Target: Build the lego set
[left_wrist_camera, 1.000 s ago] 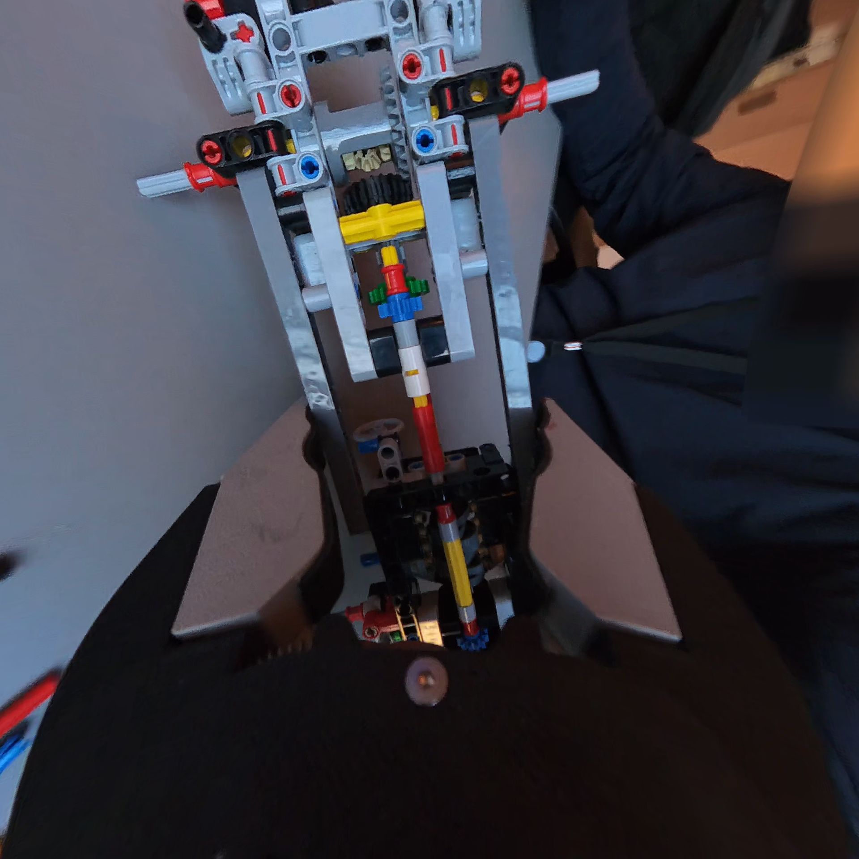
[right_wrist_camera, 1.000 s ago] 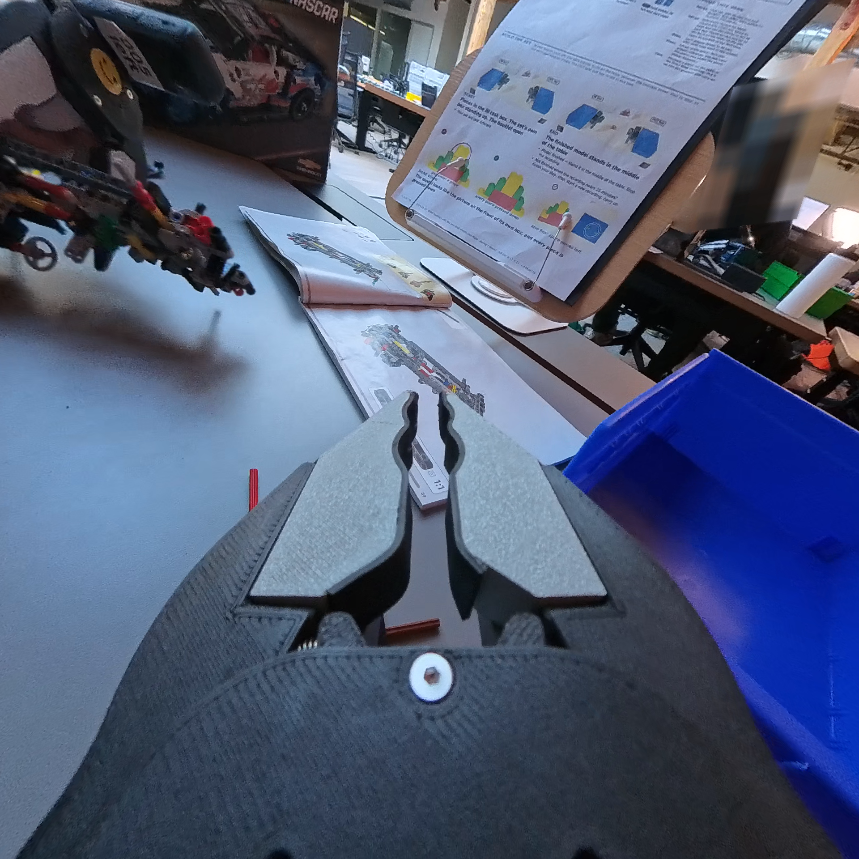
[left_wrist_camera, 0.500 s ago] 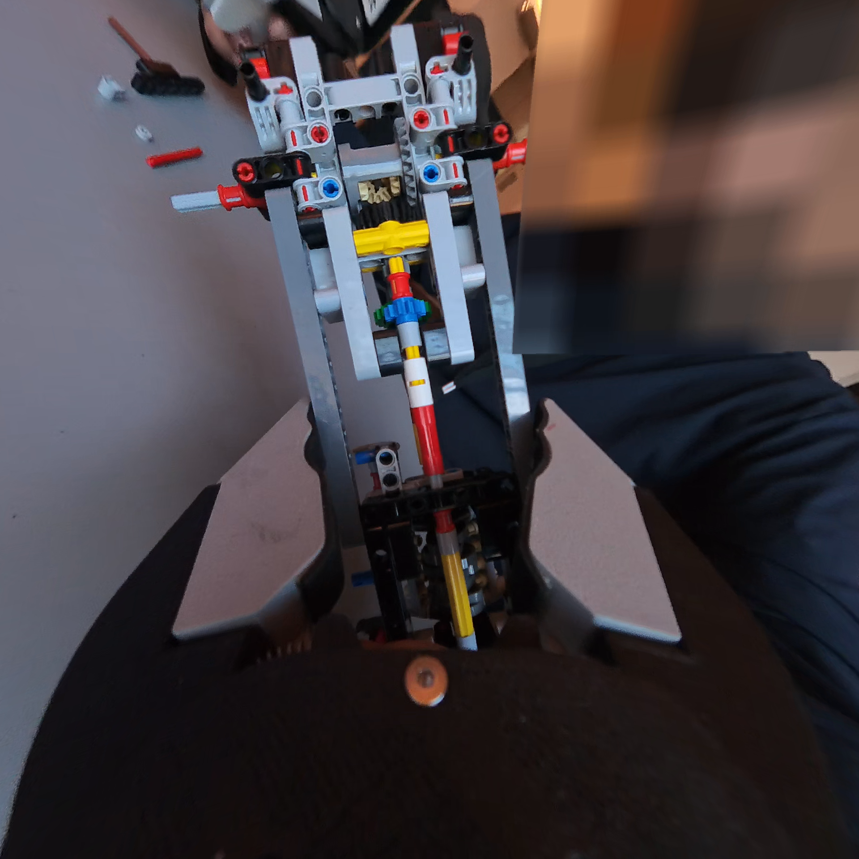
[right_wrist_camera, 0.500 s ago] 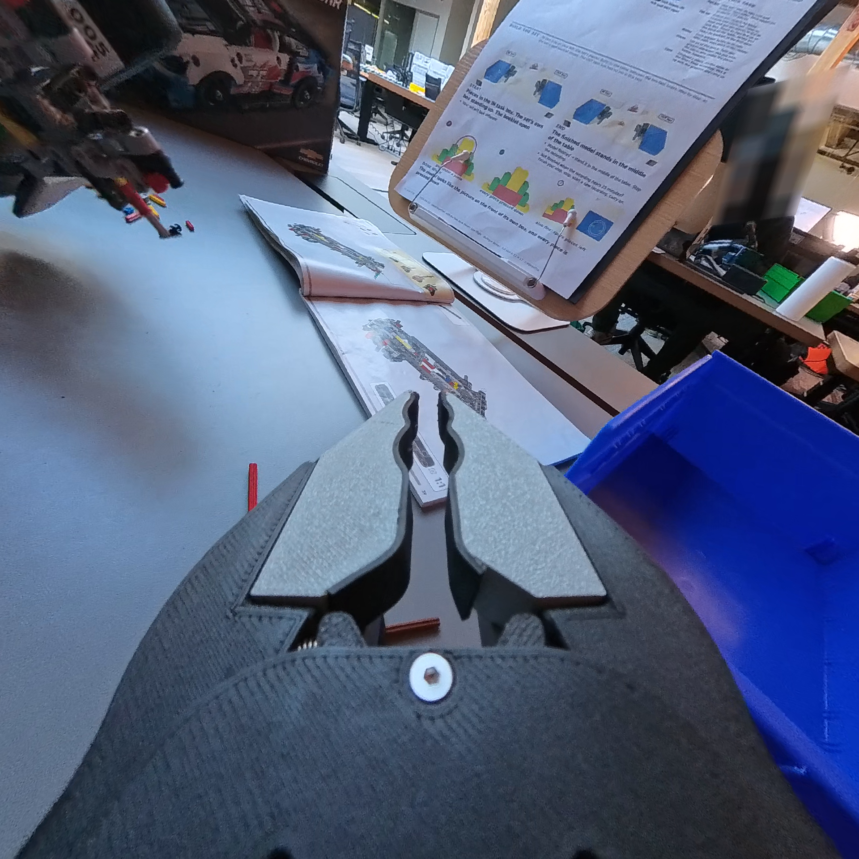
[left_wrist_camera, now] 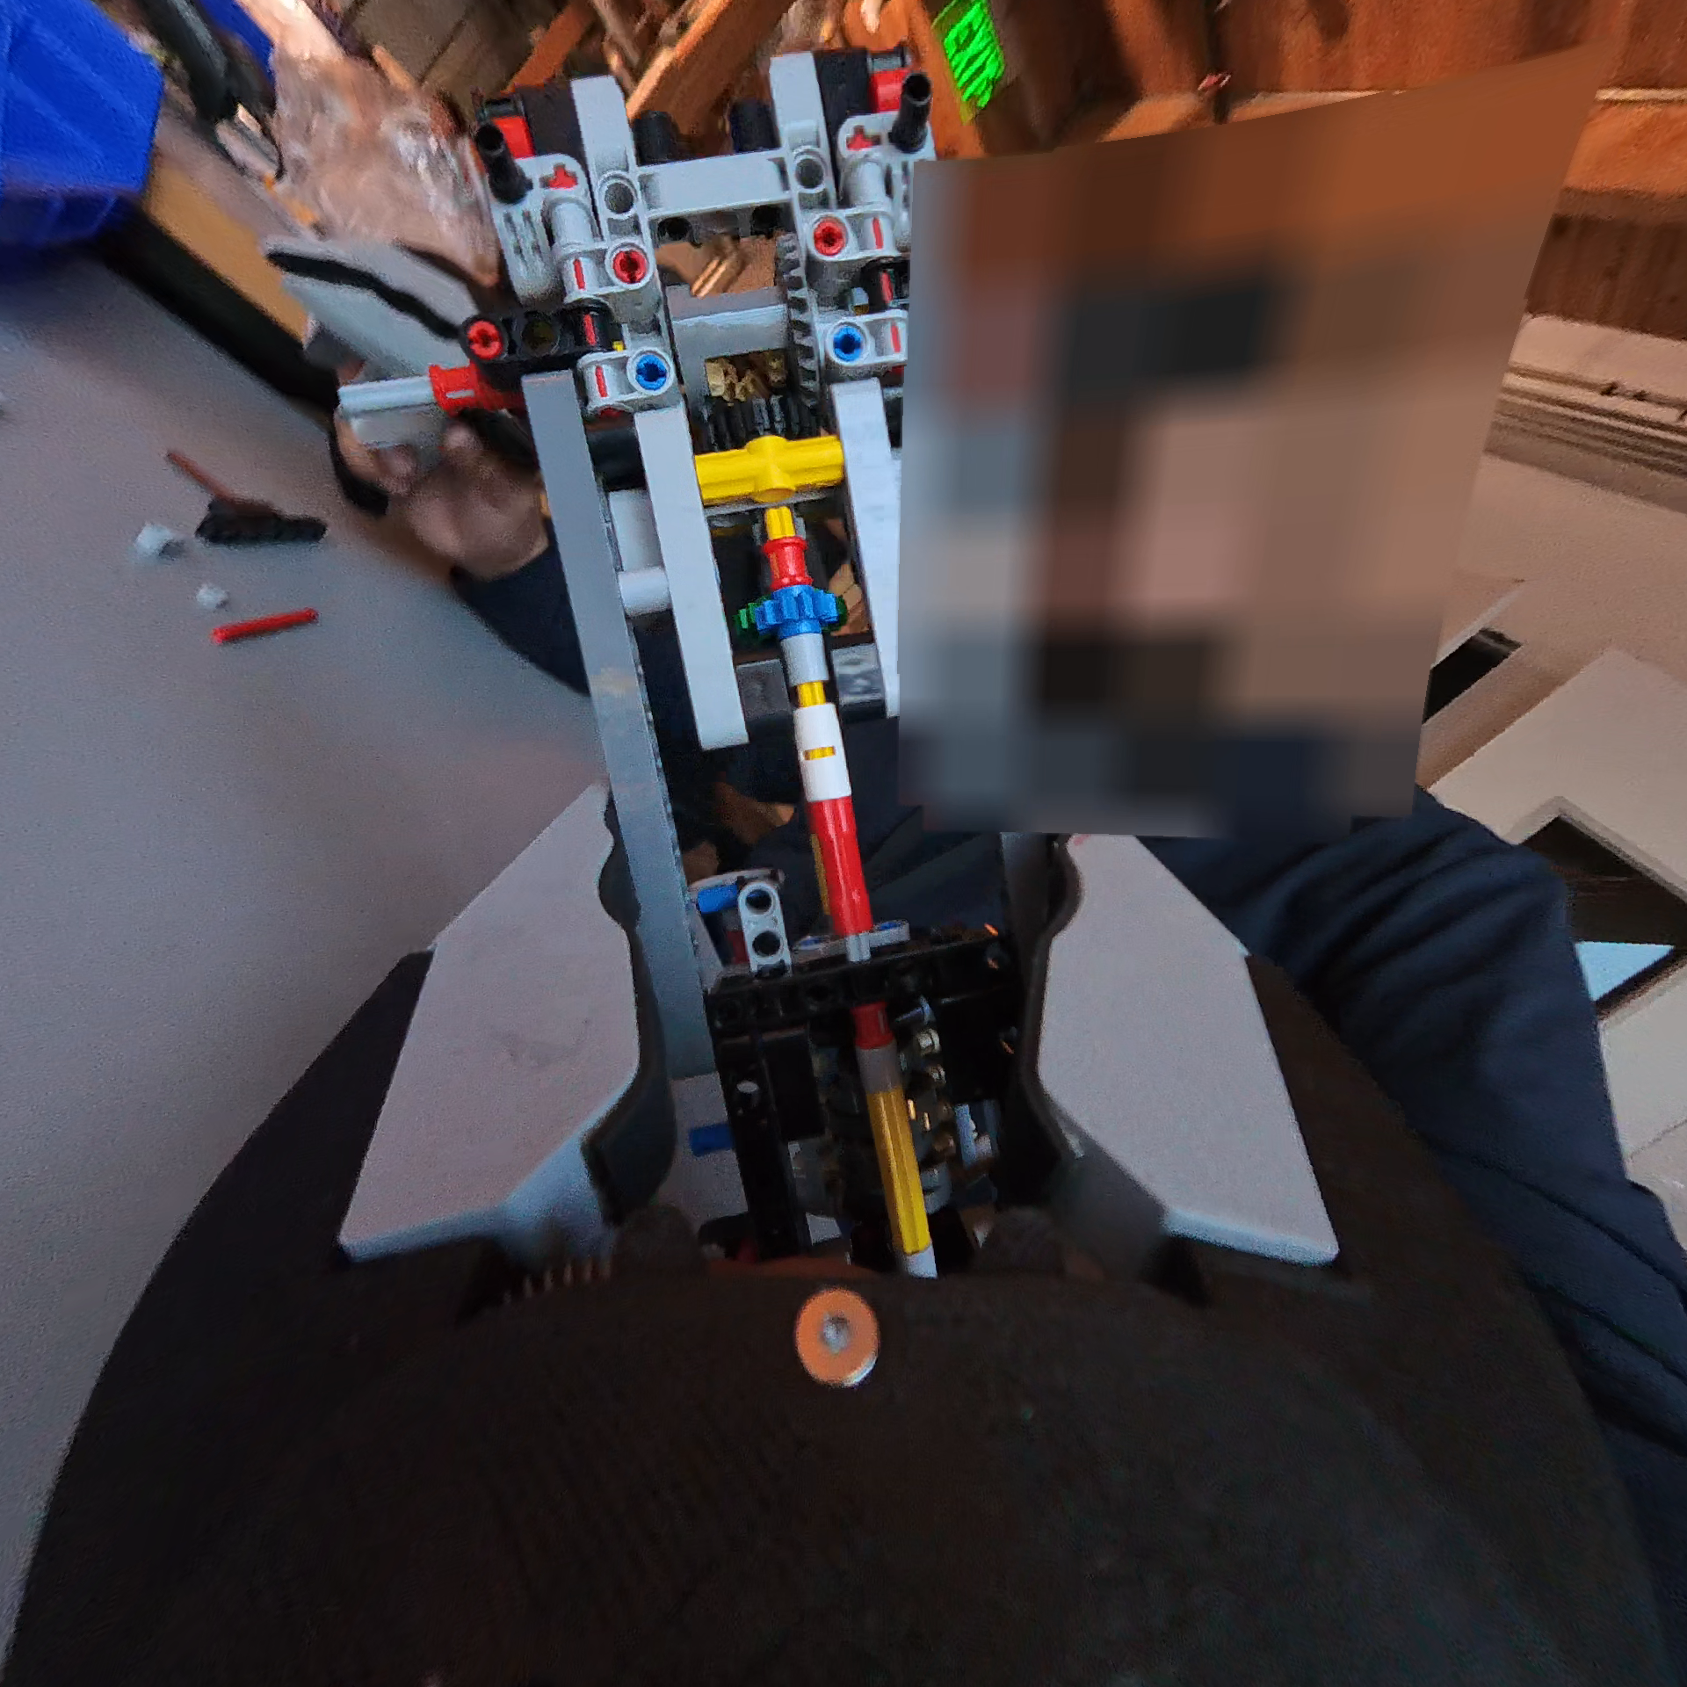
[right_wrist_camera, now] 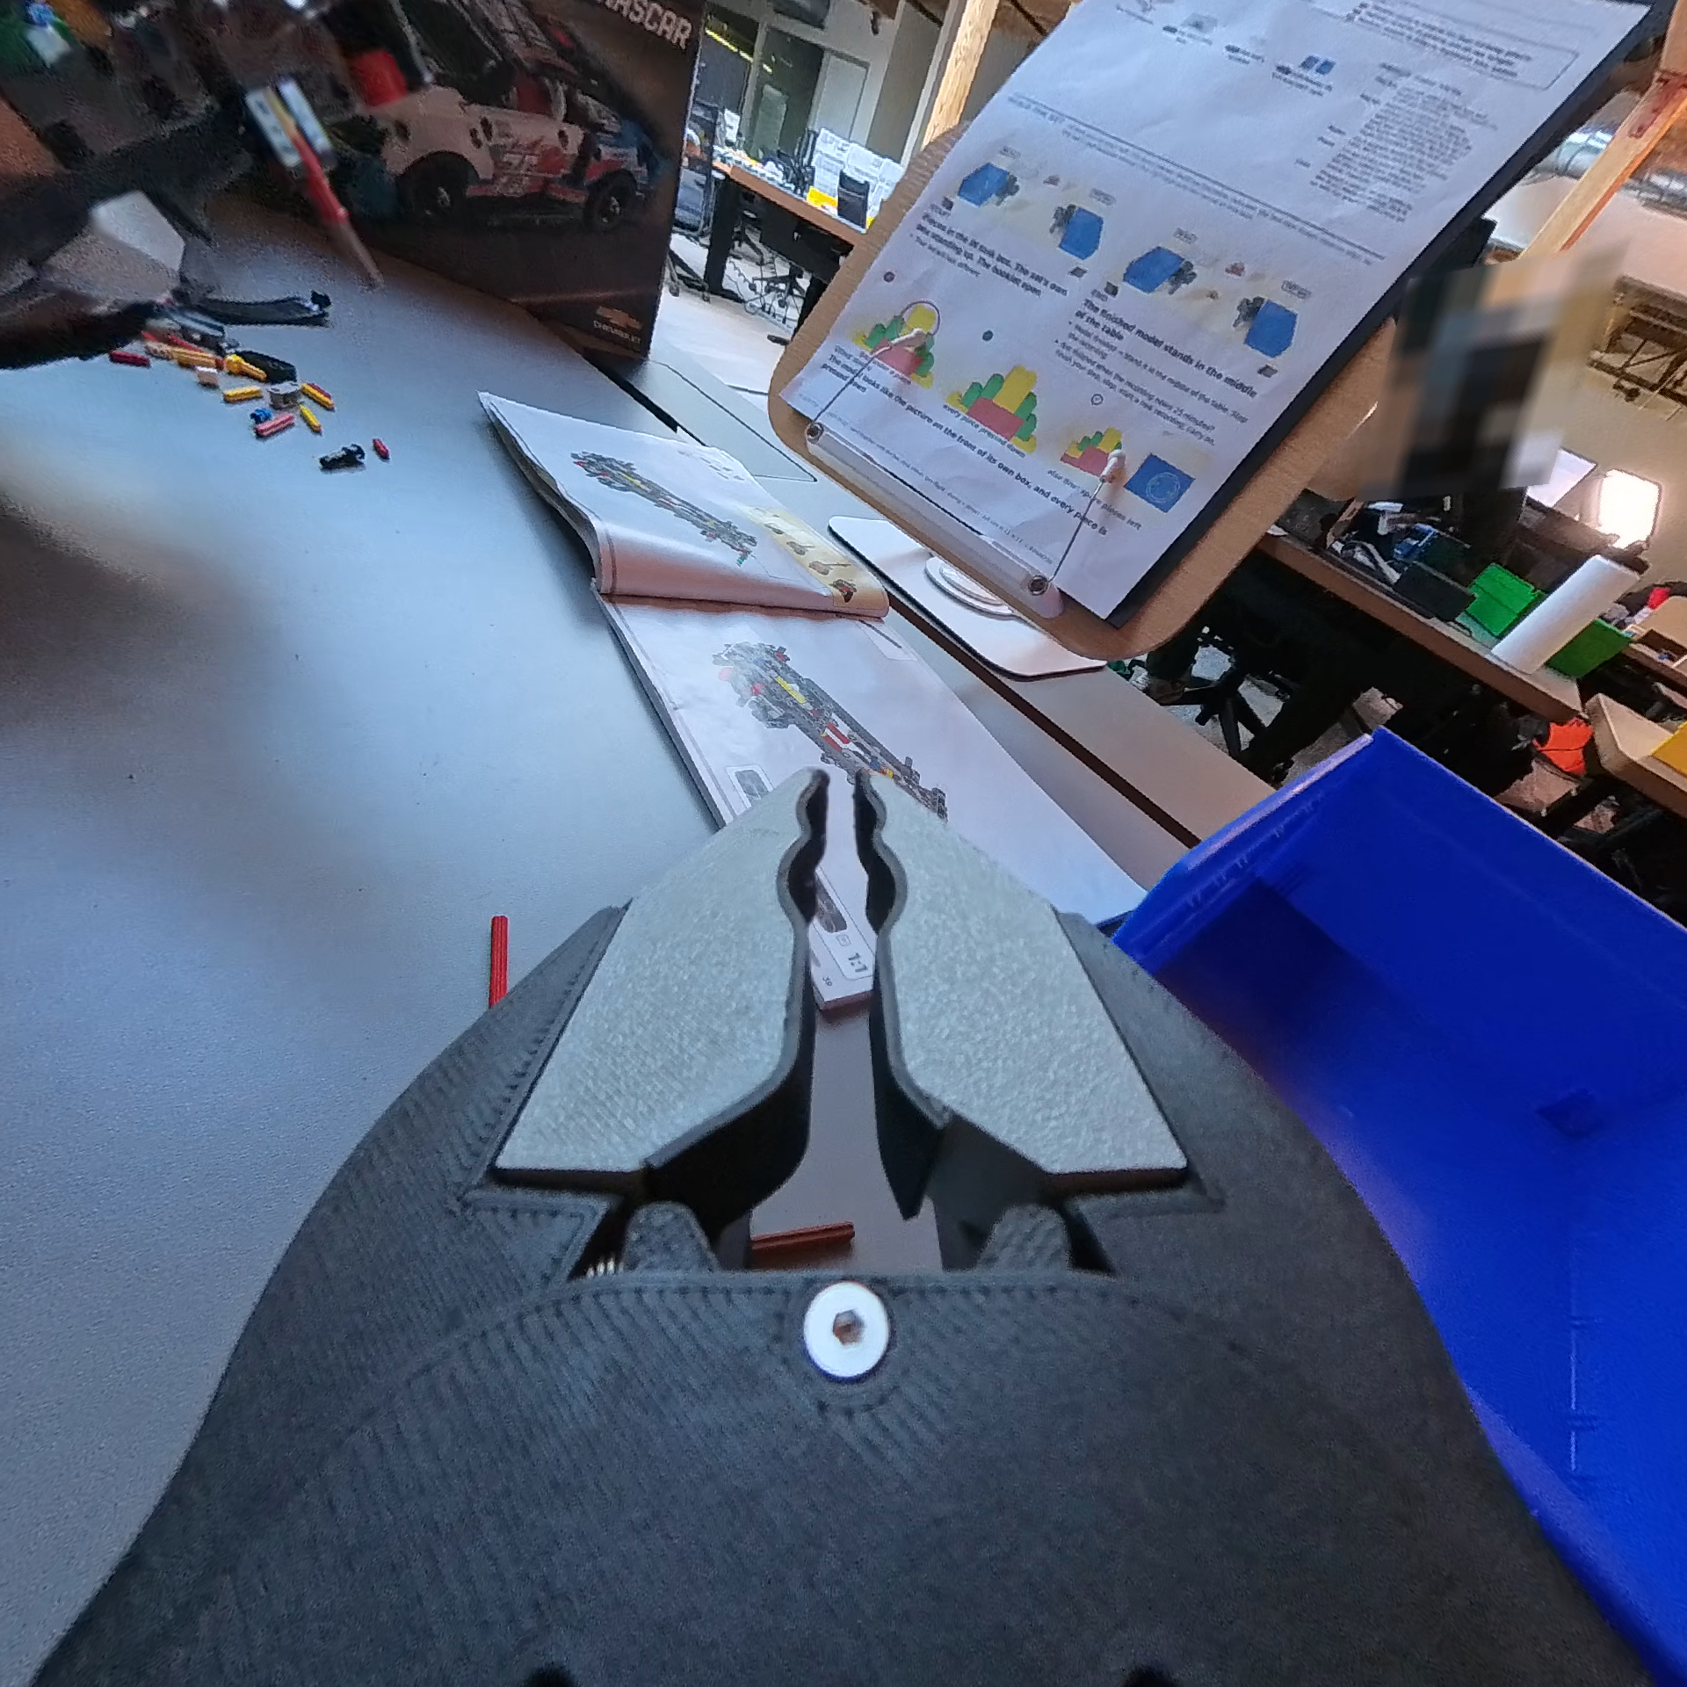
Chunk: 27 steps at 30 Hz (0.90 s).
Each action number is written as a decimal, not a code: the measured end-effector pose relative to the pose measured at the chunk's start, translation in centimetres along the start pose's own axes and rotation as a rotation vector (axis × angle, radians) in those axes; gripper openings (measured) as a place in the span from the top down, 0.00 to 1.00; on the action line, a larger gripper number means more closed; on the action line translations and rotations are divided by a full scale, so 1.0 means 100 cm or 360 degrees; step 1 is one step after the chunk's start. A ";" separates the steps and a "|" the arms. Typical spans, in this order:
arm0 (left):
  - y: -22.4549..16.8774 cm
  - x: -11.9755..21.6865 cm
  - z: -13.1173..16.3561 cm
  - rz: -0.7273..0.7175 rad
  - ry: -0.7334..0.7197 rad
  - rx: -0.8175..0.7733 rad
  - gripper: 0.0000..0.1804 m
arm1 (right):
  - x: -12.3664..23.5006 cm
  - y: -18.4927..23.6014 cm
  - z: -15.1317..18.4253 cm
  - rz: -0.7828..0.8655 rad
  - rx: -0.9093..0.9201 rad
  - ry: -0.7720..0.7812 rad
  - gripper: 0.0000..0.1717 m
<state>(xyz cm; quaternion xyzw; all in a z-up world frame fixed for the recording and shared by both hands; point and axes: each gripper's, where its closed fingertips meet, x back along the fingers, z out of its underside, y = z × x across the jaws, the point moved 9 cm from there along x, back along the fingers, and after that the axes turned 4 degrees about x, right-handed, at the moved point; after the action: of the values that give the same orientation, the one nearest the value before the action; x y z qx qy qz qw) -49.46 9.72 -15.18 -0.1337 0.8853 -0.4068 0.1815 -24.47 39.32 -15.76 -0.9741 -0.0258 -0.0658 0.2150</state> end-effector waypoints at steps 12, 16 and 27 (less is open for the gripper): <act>-0.006 -0.003 -0.005 0.0048 -0.0055 -0.0055 0.51 | 0.002 0.000 -0.003 0.0021 0.0029 -0.0022 1.00; -0.003 -0.002 -0.003 0.0034 -0.0049 -0.0038 0.51 | 0.003 0.000 -0.002 0.0023 0.0028 -0.0022 1.00; -0.003 -0.001 -0.004 0.0040 -0.0056 -0.0052 0.51 | 0.002 0.000 -0.002 0.0019 0.0033 -0.0017 1.00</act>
<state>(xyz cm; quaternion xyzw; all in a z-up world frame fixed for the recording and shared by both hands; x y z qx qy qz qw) -49.46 9.83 -14.67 -0.1326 0.8900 -0.3876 0.2000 -24.29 39.26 -15.55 -0.9723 -0.0219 -0.0590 0.2252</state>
